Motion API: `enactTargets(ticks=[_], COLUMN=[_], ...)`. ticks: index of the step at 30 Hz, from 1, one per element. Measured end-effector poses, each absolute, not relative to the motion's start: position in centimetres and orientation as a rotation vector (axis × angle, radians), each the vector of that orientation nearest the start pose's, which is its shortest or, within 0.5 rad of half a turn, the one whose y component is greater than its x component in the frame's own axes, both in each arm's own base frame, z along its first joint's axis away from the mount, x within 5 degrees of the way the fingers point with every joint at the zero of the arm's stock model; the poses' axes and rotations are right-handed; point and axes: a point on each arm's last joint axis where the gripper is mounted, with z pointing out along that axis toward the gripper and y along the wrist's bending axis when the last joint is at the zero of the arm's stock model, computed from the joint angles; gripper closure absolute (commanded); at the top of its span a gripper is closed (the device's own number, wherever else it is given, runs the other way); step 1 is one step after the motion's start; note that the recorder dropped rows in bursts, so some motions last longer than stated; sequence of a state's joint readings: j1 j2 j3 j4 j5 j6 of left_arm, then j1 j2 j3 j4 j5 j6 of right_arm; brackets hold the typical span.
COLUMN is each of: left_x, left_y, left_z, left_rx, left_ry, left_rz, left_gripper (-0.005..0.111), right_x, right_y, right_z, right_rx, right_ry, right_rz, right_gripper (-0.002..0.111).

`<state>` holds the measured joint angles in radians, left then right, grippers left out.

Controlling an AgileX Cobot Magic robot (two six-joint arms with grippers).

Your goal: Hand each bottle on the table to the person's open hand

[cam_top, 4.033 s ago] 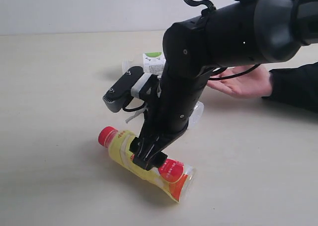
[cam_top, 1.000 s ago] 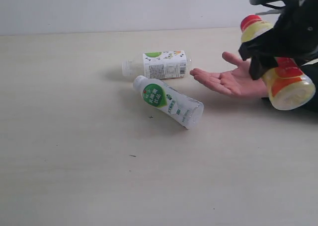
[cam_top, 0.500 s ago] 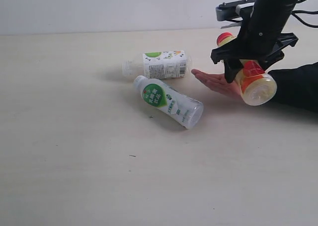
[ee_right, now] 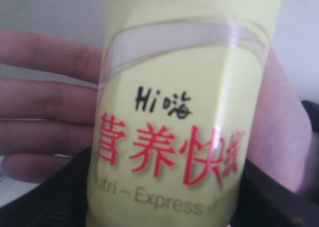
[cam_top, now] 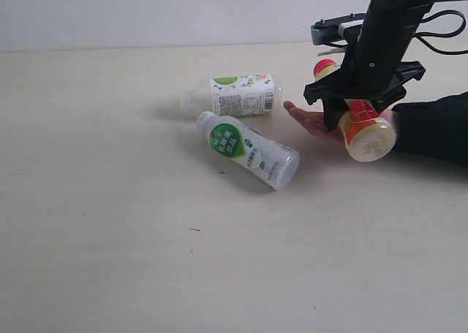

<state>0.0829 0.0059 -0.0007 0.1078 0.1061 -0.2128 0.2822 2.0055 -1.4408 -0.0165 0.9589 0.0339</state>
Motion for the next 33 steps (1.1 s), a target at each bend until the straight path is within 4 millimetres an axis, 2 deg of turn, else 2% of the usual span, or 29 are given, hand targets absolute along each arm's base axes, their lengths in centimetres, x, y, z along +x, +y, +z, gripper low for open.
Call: enactTargets(ticks=[4,10,15,17,21,30,33], left_x=[5.7,5.7,5.7,5.7,5.7,5.7,5.7], left_y=[0.6,0.6,0.6,0.6,0.6,0.6,0.6], left_z=[20.4,20.4,20.4,20.4,20.4,20.4,20.4], left_rx=[-0.159,-0.159,-0.159,-0.159,-0.159,-0.159,-0.159], left_ry=[1.586,1.586,1.586,1.586,1.586,1.586,1.586], left_rz=[-0.009,-0.009,-0.009,-0.009,-0.009,-0.009,-0.009], left_gripper=[0.107,0.107,0.107,0.107,0.107,0.107,0.107], right_x=[38.4,38.4,38.4,38.4,38.4,38.4,38.5], right_y=[11.0,11.0,11.0,11.0,11.0,11.1,11.1], right_z=[17.7,17.7,17.7,17.7,17.7,17.7,19.1], right_rx=[-0.384,-0.384,-0.384,-0.384,-0.381,-0.377,-0.373], right_ry=[2.975,2.975,2.975,2.975,2.976,2.971,2.934], right_rz=[0.012,0.012,0.012,0.012,0.017,0.024,0.032], right_gripper=[0.095,0.065,0.042,0.037,0.03,0.03,0.03])
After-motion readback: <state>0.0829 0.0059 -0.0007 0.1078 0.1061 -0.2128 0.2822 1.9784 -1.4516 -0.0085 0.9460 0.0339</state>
